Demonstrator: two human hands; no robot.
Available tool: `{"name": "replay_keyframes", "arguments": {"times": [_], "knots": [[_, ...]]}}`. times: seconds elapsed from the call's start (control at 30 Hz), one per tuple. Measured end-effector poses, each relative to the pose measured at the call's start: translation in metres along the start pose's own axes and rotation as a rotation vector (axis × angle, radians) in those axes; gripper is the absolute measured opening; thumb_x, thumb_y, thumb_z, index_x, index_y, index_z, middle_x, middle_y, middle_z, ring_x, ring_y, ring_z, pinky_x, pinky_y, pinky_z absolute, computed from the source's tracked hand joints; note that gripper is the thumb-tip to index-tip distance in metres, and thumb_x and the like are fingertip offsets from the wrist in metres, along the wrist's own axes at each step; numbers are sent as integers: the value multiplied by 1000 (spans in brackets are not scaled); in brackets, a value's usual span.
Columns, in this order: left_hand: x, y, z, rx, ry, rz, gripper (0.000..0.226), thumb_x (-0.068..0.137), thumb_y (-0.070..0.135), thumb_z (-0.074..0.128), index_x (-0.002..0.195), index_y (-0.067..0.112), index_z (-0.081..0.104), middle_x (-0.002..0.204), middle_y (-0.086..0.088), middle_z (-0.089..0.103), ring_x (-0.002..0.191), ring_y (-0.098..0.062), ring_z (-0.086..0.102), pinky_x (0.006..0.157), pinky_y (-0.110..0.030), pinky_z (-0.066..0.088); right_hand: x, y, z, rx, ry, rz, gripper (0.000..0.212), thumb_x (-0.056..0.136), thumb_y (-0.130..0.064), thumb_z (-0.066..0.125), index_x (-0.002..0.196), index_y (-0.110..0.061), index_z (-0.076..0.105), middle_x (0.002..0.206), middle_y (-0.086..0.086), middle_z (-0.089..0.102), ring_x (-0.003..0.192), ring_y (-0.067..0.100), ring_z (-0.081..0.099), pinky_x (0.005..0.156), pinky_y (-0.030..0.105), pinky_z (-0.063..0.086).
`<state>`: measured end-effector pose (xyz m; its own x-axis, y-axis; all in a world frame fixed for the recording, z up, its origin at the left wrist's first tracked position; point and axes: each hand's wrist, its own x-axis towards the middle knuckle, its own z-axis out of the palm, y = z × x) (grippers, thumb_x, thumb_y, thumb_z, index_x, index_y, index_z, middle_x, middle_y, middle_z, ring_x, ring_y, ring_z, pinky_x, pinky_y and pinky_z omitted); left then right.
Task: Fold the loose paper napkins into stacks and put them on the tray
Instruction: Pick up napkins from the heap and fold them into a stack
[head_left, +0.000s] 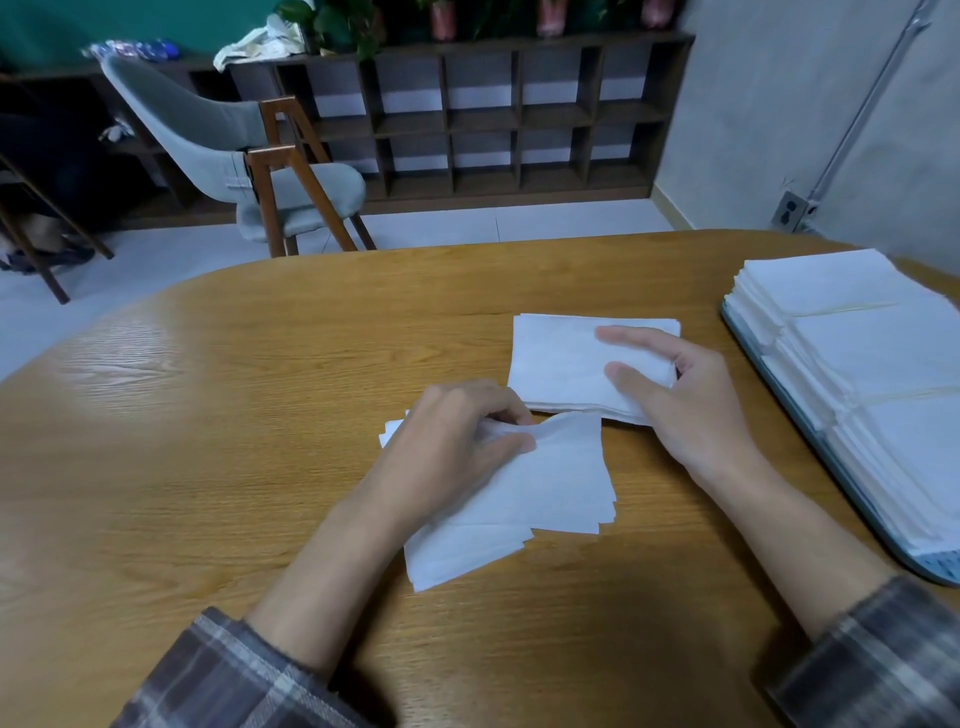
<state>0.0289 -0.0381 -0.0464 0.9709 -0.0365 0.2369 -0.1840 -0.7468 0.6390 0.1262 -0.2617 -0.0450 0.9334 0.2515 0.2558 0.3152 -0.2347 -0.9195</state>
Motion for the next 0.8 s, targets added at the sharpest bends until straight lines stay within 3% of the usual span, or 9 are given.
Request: {"name": "replay_keyframes", "arguments": {"times": [0.1, 0.27, 0.33, 0.43, 0.5, 0.6, 0.73, 0.8], "knots": [[-1, 2, -1, -14, 12, 16, 10, 88, 21, 85, 92, 23, 75, 90, 18, 74, 91, 3, 65, 76, -10, 41, 0, 0, 0, -14, -16, -2, 32, 98, -4, 69, 120, -24, 78, 116, -32, 69, 115, -24, 55, 92, -6, 34], [-1, 7, -5, -99, 48, 68, 13, 86, 18, 87, 90, 20, 75, 104, 11, 75, 106, -4, 67, 93, -23, 48, 0, -2, 0, 9, -13, -9, 24, 100, -14, 69, 118, -27, 79, 117, -27, 73, 119, -18, 57, 94, -4, 35], [0, 9, -9, -241, 76, -29, 13, 85, 21, 88, 89, 22, 76, 97, 11, 77, 99, -6, 71, 91, -34, 53, 0, -6, -1, 78, -34, -20, 18, 102, -30, 68, 116, -29, 79, 121, -23, 75, 123, -9, 59, 102, 8, 39], [2, 10, -13, -417, 135, -87, 13, 85, 23, 89, 89, 23, 77, 88, 3, 77, 87, -24, 74, 82, -50, 55, -4, -10, -3, 240, -227, -16, 43, 95, -59, 64, 117, -26, 80, 124, -8, 76, 122, 10, 66, 103, 32, 47], [1, 12, -13, -486, 162, -105, 13, 84, 22, 89, 90, 22, 78, 89, 1, 78, 86, -29, 75, 78, -54, 57, -10, -12, 0, 282, -345, -3, 39, 98, -52, 68, 114, -19, 80, 114, -1, 79, 107, 15, 73, 87, 28, 54], [1, 15, -12, -515, 190, -143, 17, 82, 21, 91, 95, 24, 79, 87, 0, 79, 85, -25, 76, 78, -51, 60, -14, -14, 9, 250, -316, -6, 14, 98, -19, 70, 105, -10, 80, 96, -1, 81, 85, 9, 74, 73, 19, 53], [2, 11, -16, -476, 268, -170, 29, 83, 19, 90, 107, 29, 76, 84, -2, 76, 79, -12, 72, 67, -28, 54, -11, -14, 7, 278, -263, 52, 20, 102, -13, 66, 119, -14, 76, 111, -1, 80, 104, 15, 76, 85, 24, 55], [2, 11, -18, -510, 296, -182, 31, 85, 17, 88, 111, 28, 75, 88, -6, 77, 81, -19, 75, 67, -35, 60, -11, -16, 5, 322, -303, 54, 31, 102, -13, 66, 131, -21, 70, 122, -2, 77, 114, 17, 73, 92, 26, 57]]}}
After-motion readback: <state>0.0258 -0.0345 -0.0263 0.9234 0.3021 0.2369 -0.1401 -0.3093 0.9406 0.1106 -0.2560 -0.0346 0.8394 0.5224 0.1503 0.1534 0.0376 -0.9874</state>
